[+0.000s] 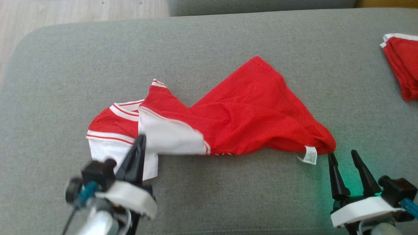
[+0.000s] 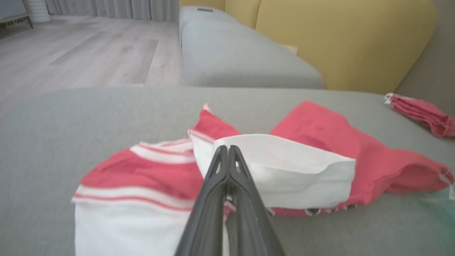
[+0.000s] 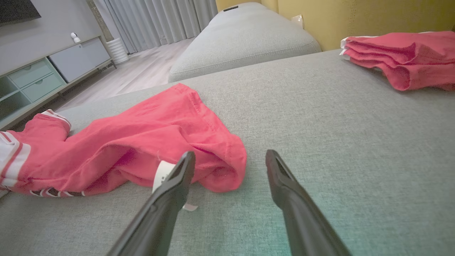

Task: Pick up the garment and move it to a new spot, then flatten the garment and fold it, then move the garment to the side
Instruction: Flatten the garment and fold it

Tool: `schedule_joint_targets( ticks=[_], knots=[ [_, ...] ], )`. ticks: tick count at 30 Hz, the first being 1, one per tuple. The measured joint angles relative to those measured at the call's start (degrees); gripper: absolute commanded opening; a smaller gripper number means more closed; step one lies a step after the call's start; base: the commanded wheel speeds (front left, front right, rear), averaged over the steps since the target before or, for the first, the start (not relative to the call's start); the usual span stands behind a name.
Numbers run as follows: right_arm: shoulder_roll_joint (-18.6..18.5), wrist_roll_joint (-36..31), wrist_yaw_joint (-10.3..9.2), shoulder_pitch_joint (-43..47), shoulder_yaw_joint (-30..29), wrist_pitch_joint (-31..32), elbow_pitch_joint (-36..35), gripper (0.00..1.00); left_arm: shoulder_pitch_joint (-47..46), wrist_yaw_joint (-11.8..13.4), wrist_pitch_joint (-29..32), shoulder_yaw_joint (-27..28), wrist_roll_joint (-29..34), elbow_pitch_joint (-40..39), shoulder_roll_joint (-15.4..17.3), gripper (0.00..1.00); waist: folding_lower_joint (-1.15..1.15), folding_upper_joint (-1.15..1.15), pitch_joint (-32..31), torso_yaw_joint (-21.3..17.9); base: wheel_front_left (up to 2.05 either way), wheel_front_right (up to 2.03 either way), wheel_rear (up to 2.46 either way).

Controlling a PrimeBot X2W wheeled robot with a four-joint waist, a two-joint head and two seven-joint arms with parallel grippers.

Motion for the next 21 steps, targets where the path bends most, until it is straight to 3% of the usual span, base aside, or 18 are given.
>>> schedule_joint_targets(
  ticks=[7,17,18,19,20,21],
  knots=[
    [0.0,0.4,0.0,0.0,0.6,0.0,0.2,1.0,2.4,-1.6,0.4,-2.9,-0.1,5.8,-0.5,0.0,0.0,0.0,-0.7,0.3,0.0,0.0,0.0],
    [-0.4,0.7,0.0,0.0,1.2,0.0,0.3,1.0,2.8,-1.4,0.9,-4.3,-0.5,10.8,-1.9,0.0,0.01,0.0,-0.4,-0.2,0.0,0.0,0.0],
    [-0.4,0.9,0.0,0.0,1.2,0.0,0.3,1.0,3.1,-0.9,0.9,-4.4,-0.5,11.3,-2.0,0.29,0.01,0.0,-0.3,-0.2,0.0,0.0,0.0],
    [-0.4,0.9,0.0,0.0,1.2,0.0,0.3,1.0,3.4,-0.3,0.9,-4.4,-0.3,11.7,-2.1,0.76,0.01,0.0,-0.1,-0.2,0.0,0.0,0.0],
    [-0.4,0.9,0.0,0.0,1.2,0.0,0.3,1.0,3.6,0.2,0.9,-4.5,0.0,12.0,-2.2,1.0,0.01,0.0,0.0,-0.2,0.0,0.0,0.0],
    [-0.4,0.9,0.0,0.0,1.2,0.0,0.3,1.0,3.7,0.9,0.9,-4.5,0.2,12.2,-2.4,1.0,0.01,0.0,0.1,-0.2,0.0,0.0,0.0]
  ],
)
